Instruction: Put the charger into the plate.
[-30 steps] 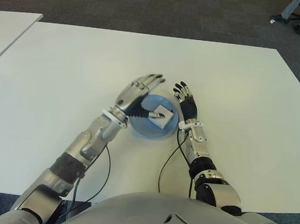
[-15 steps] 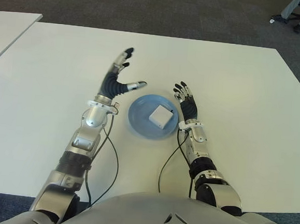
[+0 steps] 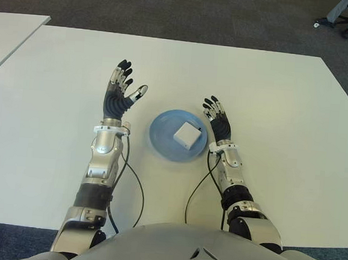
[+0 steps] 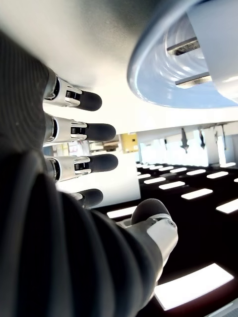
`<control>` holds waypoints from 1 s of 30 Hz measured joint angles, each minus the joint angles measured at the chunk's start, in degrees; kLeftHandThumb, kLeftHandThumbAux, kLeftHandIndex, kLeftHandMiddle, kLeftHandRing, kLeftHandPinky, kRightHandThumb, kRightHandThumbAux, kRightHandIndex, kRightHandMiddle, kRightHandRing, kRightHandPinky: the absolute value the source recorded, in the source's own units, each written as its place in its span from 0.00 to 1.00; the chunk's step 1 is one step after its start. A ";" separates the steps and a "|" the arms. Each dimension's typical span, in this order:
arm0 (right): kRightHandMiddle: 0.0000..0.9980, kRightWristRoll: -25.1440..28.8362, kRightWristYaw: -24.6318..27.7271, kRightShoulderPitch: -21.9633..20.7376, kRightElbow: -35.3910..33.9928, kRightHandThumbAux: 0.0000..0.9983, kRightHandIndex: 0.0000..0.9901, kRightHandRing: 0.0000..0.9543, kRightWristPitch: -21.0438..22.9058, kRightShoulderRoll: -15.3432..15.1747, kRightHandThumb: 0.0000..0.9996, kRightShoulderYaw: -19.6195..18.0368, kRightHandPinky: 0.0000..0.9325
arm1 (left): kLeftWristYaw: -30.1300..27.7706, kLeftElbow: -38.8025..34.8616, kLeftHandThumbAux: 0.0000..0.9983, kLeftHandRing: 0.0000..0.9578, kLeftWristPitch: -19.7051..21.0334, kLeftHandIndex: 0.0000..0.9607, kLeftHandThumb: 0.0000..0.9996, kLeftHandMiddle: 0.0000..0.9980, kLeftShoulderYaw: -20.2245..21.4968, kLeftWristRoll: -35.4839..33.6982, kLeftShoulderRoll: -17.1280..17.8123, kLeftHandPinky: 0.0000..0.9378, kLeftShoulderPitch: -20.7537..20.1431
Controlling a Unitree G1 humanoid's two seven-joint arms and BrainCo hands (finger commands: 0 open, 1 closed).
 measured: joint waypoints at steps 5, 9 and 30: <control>0.17 0.01 0.37 0.55 -0.85 0.61 0.01 0.13 0.29 -0.09 0.00 0.00 0.06 | -1.22 6.60 0.75 0.07 -3.76 0.06 0.00 0.08 1.10 -1.32 -1.40 0.09 0.59; 0.17 0.03 0.67 1.10 -1.60 0.61 0.02 0.13 0.44 -0.09 0.00 0.02 0.07 | -3.52 12.81 0.76 0.06 -6.52 0.06 0.00 0.07 2.73 -3.50 -2.40 0.08 0.81; 0.15 0.06 1.30 3.96 -5.51 0.59 0.03 0.11 0.91 -0.20 0.00 0.14 0.07 | -10.38 25.22 0.77 0.03 -11.80 0.04 0.00 0.05 5.77 -6.06 -3.22 0.05 -1.28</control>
